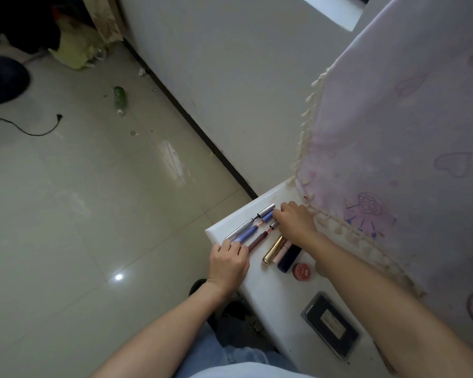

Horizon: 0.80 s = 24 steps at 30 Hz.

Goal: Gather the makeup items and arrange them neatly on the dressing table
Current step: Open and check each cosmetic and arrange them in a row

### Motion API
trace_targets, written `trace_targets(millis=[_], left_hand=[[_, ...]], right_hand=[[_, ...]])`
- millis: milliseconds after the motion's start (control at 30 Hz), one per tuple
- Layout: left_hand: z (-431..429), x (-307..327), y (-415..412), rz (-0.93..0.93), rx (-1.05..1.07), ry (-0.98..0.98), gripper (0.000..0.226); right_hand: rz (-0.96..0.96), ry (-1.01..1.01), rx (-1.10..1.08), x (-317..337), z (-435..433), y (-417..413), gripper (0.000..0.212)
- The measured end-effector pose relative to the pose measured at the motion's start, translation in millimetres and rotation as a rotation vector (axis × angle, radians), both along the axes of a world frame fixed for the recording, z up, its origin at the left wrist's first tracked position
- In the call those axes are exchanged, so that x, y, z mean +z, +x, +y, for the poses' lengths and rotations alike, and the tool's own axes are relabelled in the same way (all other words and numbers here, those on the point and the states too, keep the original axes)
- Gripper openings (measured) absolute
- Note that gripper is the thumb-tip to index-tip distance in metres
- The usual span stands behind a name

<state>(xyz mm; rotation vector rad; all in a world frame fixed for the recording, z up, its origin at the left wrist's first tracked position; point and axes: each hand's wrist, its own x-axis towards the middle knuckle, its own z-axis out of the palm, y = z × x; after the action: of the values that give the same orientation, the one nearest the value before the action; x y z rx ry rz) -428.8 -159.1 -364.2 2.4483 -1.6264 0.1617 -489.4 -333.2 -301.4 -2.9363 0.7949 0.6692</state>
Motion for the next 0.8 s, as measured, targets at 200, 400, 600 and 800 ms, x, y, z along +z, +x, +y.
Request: trace_targets(millis=[200, 400, 600, 800], left_hand=[[0, 1, 1, 0.001, -0.013, -0.027, 0.011], [2, 8, 3, 0.041, -0.016, -0.077, 0.016], [11, 18, 18, 0.144, -0.043, -0.246, 0.013], [26, 22, 46, 0.317, 0.093, -0.072, 0.038]], right_hand=[[-0.005, -0.004, -0.003, 1, 0, -1, 0.029], [-0.03, -0.004, -0.041, 5, 0, -5, 0.036], [-0.268, 0.091, -0.384, 29, -14, -29, 0.032], [-0.274, 0.256, -0.617, 32, -9, -48, 0.041]])
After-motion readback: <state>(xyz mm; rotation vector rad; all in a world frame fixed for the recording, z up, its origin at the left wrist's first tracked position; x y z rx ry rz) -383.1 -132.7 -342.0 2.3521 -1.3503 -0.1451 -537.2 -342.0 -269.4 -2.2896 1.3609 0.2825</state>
